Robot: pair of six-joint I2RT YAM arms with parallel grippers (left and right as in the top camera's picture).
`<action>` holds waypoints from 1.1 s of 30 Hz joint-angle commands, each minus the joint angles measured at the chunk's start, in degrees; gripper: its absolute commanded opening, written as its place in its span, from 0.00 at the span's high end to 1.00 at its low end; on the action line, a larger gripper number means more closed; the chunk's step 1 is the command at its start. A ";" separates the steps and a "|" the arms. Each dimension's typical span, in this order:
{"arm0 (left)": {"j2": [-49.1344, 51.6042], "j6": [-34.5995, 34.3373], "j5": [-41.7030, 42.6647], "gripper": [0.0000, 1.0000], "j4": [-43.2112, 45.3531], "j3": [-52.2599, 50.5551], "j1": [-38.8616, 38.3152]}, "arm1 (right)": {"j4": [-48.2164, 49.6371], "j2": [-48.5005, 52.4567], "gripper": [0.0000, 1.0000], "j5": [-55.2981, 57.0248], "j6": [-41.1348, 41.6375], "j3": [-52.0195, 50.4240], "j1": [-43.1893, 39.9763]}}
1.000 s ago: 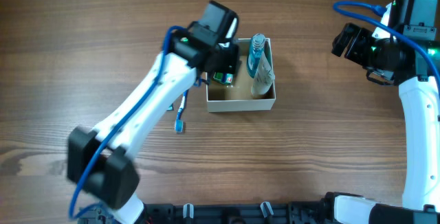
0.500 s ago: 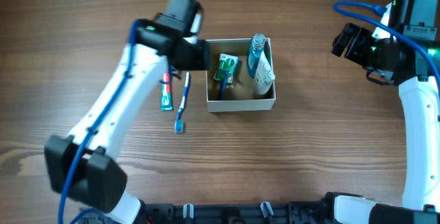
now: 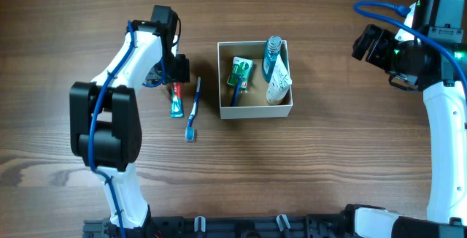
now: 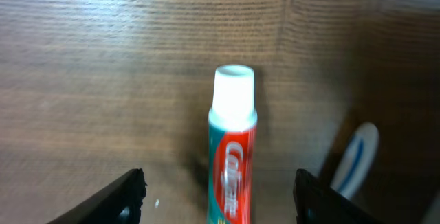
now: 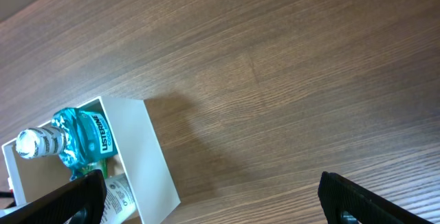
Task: Pack container
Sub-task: 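Grasp the Colgate toothpaste tube with the left gripper, then place the toothpaste tube into the box and release it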
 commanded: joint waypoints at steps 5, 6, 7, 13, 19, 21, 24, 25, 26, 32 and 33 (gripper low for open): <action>3.54 1.25 4.24 0.60 2.23 -0.37 0.11 | 0.02 0.11 0.00 -0.68 0.72 0.17 -0.22; 3.54 1.25 4.70 0.65 2.14 -0.37 0.11 | 0.02 0.11 0.00 -0.68 0.72 0.17 -0.22; 3.54 1.22 5.33 0.77 1.86 -0.37 0.11 | 0.02 0.11 0.00 -0.68 0.72 0.17 -0.22; -0.22 1.20 7.13 0.93 -3.67 1.27 0.04 | 0.02 0.11 0.00 -0.68 0.72 0.17 -0.24; -15.17 -0.31 15.41 0.95 -7.74 4.92 -4.31 | 0.02 0.11 0.00 -0.68 0.74 0.17 -0.22; -20.28 -0.33 15.39 0.95 -4.92 4.92 -8.13 | 0.02 0.11 0.00 -0.68 0.72 0.17 -0.22; -21.64 -1.03 14.12 0.94 0.74 4.90 -13.94 | 0.02 0.11 0.00 -0.68 0.72 0.17 -0.22; -20.94 -2.19 12.35 0.93 2.10 4.90 -15.34 | 0.02 0.11 0.00 -0.68 0.74 0.17 -0.22; -19.56 -3.78 9.29 0.91 3.89 4.90 -17.11 | 0.02 0.11 0.00 -0.68 0.72 0.17 -0.22; -8.96 -5.31 6.43 0.82 7.91 4.90 -20.46 | 0.02 0.11 0.00 -0.68 0.72 0.17 -0.22; -8.90 -5.27 6.27 0.77 7.93 4.92 -20.28 | 0.02 0.11 0.00 -0.68 0.74 0.17 -0.22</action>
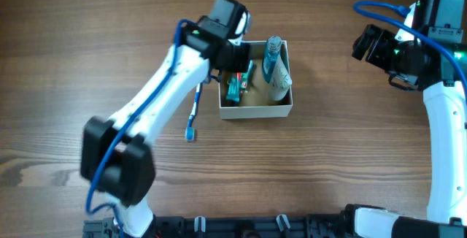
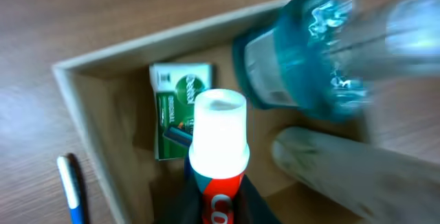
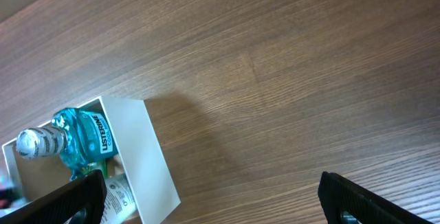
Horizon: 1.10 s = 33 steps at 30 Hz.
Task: Pack container
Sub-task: 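Place the toothpaste tube into the box and release it, then grasp the blue toothbrush with the left gripper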
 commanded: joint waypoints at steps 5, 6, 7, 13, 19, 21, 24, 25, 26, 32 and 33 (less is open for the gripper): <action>-6.58 -0.94 -4.02 0.49 -3.82 0.42 2.84 | 0.02 0.11 0.00 -0.70 0.72 0.17 -0.22; -8.09 -0.94 -5.14 0.45 -5.29 0.42 3.72 | 0.02 0.11 0.00 -0.70 0.72 0.17 -0.22; -9.62 -0.63 -6.73 0.42 -7.45 0.42 4.83 | 0.09 0.11 0.00 -0.70 0.72 0.17 -0.24; -7.30 2.73 -11.43 0.37 -18.47 -2.58 13.51 | 0.09 0.11 0.00 -0.70 0.74 0.17 -0.22; -0.52 10.38 -3.58 0.41 -9.38 -13.53 15.52 | 0.17 0.11 0.00 -0.70 0.74 0.17 -0.22; 0.81 10.47 -3.26 0.41 -8.07 -15.43 15.45 | 0.20 0.11 0.00 -0.70 0.74 0.17 -0.22; 2.58 12.15 0.15 0.44 -6.14 -18.43 15.45 | 0.20 0.11 0.00 -0.70 0.74 0.17 -0.22; 3.10 12.15 2.21 0.48 -6.01 -18.86 15.45 | 0.20 0.11 0.00 -0.70 0.72 0.17 -0.22; 3.41 12.15 3.58 0.49 -5.97 -19.32 15.45 | 0.20 0.11 0.00 -0.70 0.74 0.17 -0.22; 3.65 12.07 4.66 0.49 -3.91 -20.81 14.43 | 0.20 0.11 0.00 -0.70 0.70 0.17 -0.22; 3.65 11.43 4.66 0.51 -1.68 -21.92 14.25 | 0.20 0.11 0.00 -0.70 0.74 0.17 -0.22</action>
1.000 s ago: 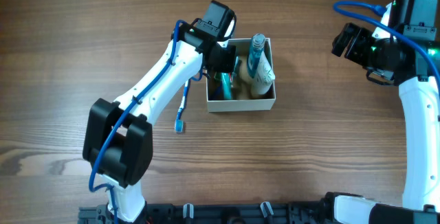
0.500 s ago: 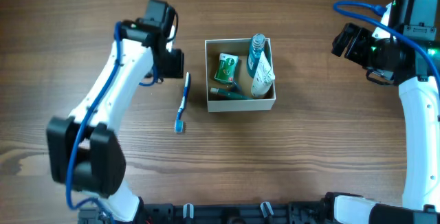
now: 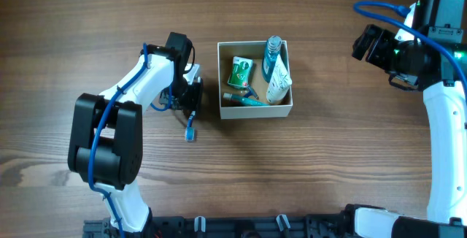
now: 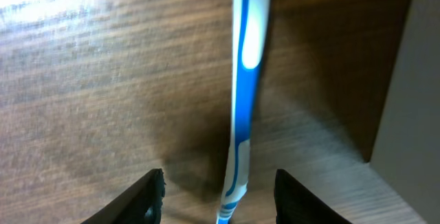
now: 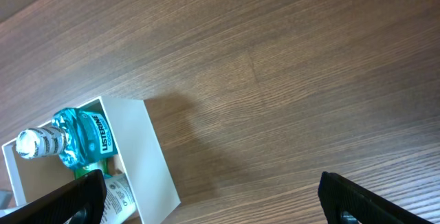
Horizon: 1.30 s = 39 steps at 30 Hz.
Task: Pack container
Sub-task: 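Grasp the blue toothbrush with the left gripper, then lower the toothbrush into the box and release it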
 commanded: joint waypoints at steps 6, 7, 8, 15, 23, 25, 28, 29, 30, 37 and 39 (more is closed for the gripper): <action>0.96 -0.26 0.28 0.65 8.63 -8.46 -0.87 | 0.17 0.11 0.00 -0.70 0.74 0.17 -0.22; 0.96 -1.95 -1.97 0.73 8.35 -8.72 -0.87 | 0.17 0.11 0.00 -0.70 0.74 0.17 -0.22; 0.94 -3.21 -3.76 0.78 8.17 -8.72 -0.87 | 0.17 0.11 0.00 -0.70 0.74 0.17 -0.22; -4.26 -7.34 -6.12 0.95 6.49 -6.95 -0.87 | 0.20 0.11 0.00 -0.70 0.72 0.17 -0.22; -20.48 -8.83 -2.95 0.96 -1.64 4.24 -3.72 | 0.20 0.11 0.00 -0.70 0.72 0.17 -0.22; -24.55 -10.19 2.34 0.95 4.59 4.33 -6.95 | 0.20 0.11 0.00 -0.70 0.72 0.17 -0.22; -24.11 -13.38 -0.98 0.94 11.69 4.31 -11.39 | 0.20 0.11 0.00 -0.70 0.74 0.17 -0.22; -23.32 -14.56 -2.80 0.94 13.05 4.31 -12.17 | 0.22 0.11 0.00 -0.70 0.72 0.17 -0.22; -22.29 -15.08 -4.17 0.94 14.53 4.31 -12.81 | 0.20 0.11 0.00 -0.70 0.74 0.17 -0.22; -8.74 -19.28 -3.69 0.86 19.12 4.31 -14.86 | 0.20 0.11 0.00 -0.70 0.72 0.17 -0.22; -7.56 -19.30 -3.69 0.57 18.82 4.31 -14.86 | 0.20 0.11 0.00 -0.70 0.72 0.17 -0.22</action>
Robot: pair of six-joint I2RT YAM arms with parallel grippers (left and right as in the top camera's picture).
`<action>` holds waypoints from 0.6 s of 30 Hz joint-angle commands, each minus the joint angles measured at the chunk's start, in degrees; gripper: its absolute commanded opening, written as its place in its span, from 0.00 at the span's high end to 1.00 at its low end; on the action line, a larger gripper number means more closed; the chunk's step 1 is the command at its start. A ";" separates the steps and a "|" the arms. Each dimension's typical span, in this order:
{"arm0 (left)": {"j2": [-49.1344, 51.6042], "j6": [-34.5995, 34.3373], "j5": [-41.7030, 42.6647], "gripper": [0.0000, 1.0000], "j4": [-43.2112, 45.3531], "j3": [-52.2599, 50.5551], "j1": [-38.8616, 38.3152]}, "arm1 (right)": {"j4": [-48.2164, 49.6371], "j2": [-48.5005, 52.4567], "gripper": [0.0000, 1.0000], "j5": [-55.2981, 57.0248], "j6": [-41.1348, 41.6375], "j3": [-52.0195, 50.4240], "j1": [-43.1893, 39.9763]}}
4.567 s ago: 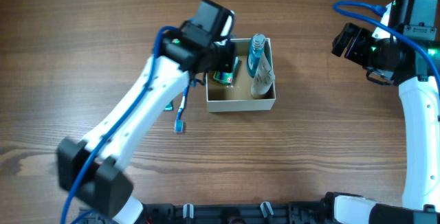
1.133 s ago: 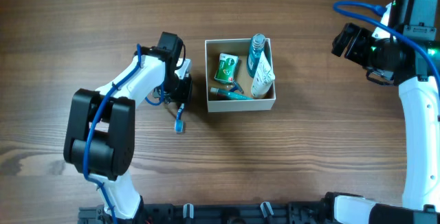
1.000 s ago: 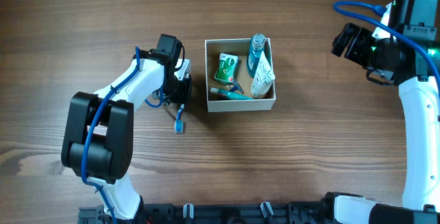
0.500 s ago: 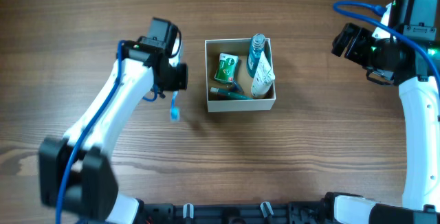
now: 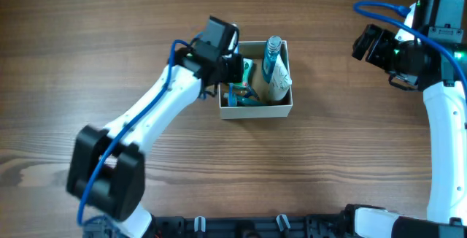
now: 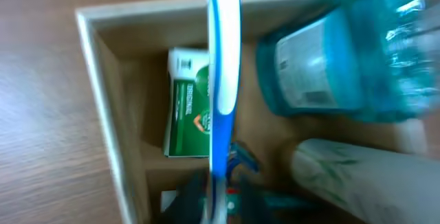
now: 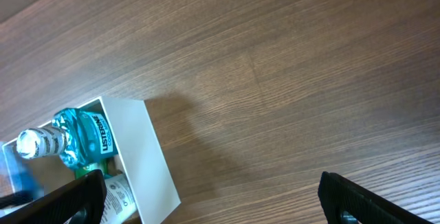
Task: Pack container
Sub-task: 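Lower the toothbrush into the box and release it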
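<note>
The open white box (image 5: 255, 112) stands mid-table. Inside it are a blue mouthwash bottle (image 5: 271, 55), a white tube (image 5: 278, 83), a green floss pack (image 5: 244, 68) and a red-and-teal toothpaste tube (image 5: 246, 101). My left gripper (image 5: 230, 68) hangs over the box's left half, shut on a blue-and-white toothbrush (image 6: 223, 80). In the left wrist view the brush runs straight up from the gripper (image 6: 220, 207), above the floss pack (image 6: 187, 110) and beside the bottle (image 6: 330, 59). My right gripper (image 7: 213, 207) stands open at the far right, holding nothing.
The brown wooden table (image 5: 328, 165) carries only the box. The right arm (image 5: 438, 106) stands along the right edge, well away from the box. The right wrist view shows the box's right wall (image 7: 148, 155) at its lower left.
The left gripper was open around the toothbrush lying on the table left of the box. Now it is shut on the brush and holds it over the box.
First the left gripper was open over the toothpaste lying beside the toothbrush, left of the box. Then it held the toothpaste over the box. Later the toothpaste lay inside and the gripper was open at the toothbrush. Now the brush is held above the box. The right arm stayed still.
</note>
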 commanded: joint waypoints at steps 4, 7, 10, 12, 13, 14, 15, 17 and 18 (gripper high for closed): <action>-2.84 -1.22 -0.61 0.46 -0.28 0.26 -0.39 | 0.17 0.11 0.00 -0.68 0.74 0.17 -0.22; -10.73 -1.22 -2.27 0.31 -2.56 0.26 0.57 | 0.20 0.11 0.00 -0.68 0.74 0.17 -0.22; -19.71 -1.05 -9.27 0.00 -9.81 0.26 3.56 | 0.17 0.11 0.00 -0.68 0.72 0.17 -0.22; -25.46 -1.05 -12.15 0.00 -13.99 0.26 6.25 | 0.17 0.11 0.00 -0.68 0.74 0.17 -0.22; -26.99 -1.07 -12.15 0.00 -14.51 0.26 6.88 | 0.17 0.11 0.00 -0.68 0.72 0.17 -0.22; -29.14 -1.07 -12.15 0.00 -15.08 0.26 7.54 | 0.20 0.11 0.00 -0.68 0.74 0.17 -0.22; -31.28 -1.07 -12.15 0.00 -15.21 0.26 7.69 | 0.17 0.11 0.00 -0.68 0.74 0.17 -0.22; -33.03 -1.05 -12.15 0.00 -15.26 0.26 7.69 | 0.17 0.11 0.00 -0.68 0.72 0.17 -0.22; -33.64 -1.07 -12.15 0.00 -15.28 0.26 7.69 | 0.20 0.11 0.00 -0.68 0.76 0.17 -0.22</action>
